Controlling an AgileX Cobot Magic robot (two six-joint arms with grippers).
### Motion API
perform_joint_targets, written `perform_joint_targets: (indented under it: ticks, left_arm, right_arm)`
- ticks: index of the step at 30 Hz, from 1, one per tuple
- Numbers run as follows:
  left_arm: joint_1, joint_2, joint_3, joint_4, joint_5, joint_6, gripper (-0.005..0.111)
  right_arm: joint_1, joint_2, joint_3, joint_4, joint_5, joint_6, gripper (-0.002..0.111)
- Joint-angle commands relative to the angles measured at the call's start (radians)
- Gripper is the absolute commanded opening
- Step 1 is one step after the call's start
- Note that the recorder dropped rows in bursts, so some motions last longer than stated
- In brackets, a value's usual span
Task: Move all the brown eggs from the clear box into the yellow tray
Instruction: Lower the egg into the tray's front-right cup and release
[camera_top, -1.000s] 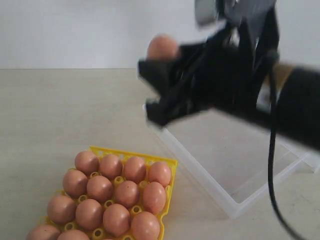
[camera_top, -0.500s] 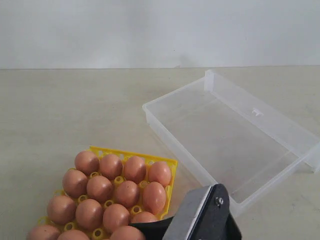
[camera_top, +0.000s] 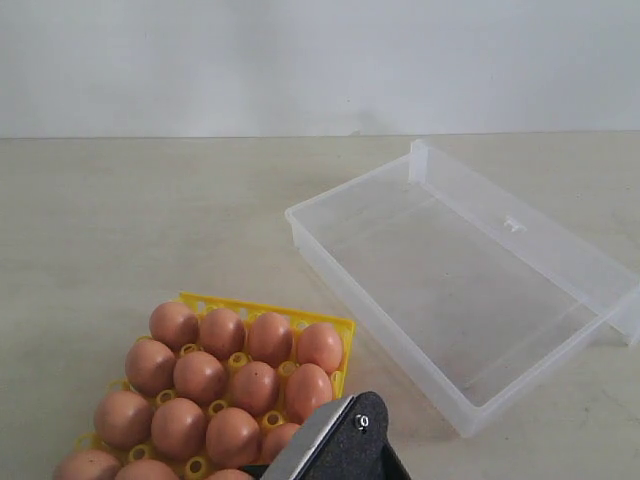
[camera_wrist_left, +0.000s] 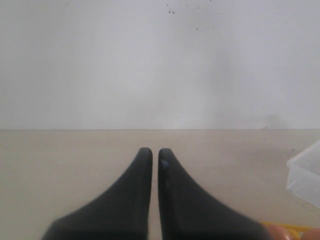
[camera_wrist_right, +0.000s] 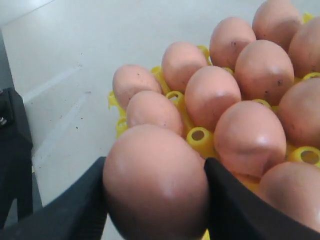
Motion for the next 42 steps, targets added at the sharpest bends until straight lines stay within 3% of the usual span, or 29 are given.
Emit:
perform_joint_targets:
  ticks: [1, 8, 12, 19, 37, 40, 42]
  left_arm:
    - [-0.007, -0.004, -0.003, -0.003, -0.002, -0.007, 0.004]
    - [-0.007, -0.004, -0.003, -0.003, -0.002, -0.007, 0.004]
    - [-0.007, -0.004, -0.003, -0.003, -0.005, -0.007, 0.004]
    - [-0.007, -0.004, -0.003, -0.003, -0.005, -0.007, 0.004]
    - [-0.007, -0.004, -0.003, -0.003, -0.003, -0.007, 0.004]
    - [-0.007, -0.004, -0.003, -0.003, -0.003, -0.007, 0.004]
    - [-0.007, -0.004, -0.003, -0.003, -0.003, -0.007, 0.004]
  right_arm:
    - [0.000, 0.002, -0.003, 0.006, 0.061, -0.001, 0.000]
    - [0.000, 0.001, -0.003, 0.006, 0.094, -0.031, 0.001]
    - [0.000, -0.001, -0.003, 0.025, 0.099, -0.036, 0.011]
    - [0.000, -0.001, -0.003, 0.203, 0.103, -0.224, 0.011]
    - [0.000, -0.001, -0.003, 0.151, 0.103, -0.243, 0.011]
    - [0.000, -0.001, -0.003, 0.134, 0.103, -0.243, 0.020]
    - [0.000, -0.001, -0.003, 0.134, 0.103, -0.243, 0.034]
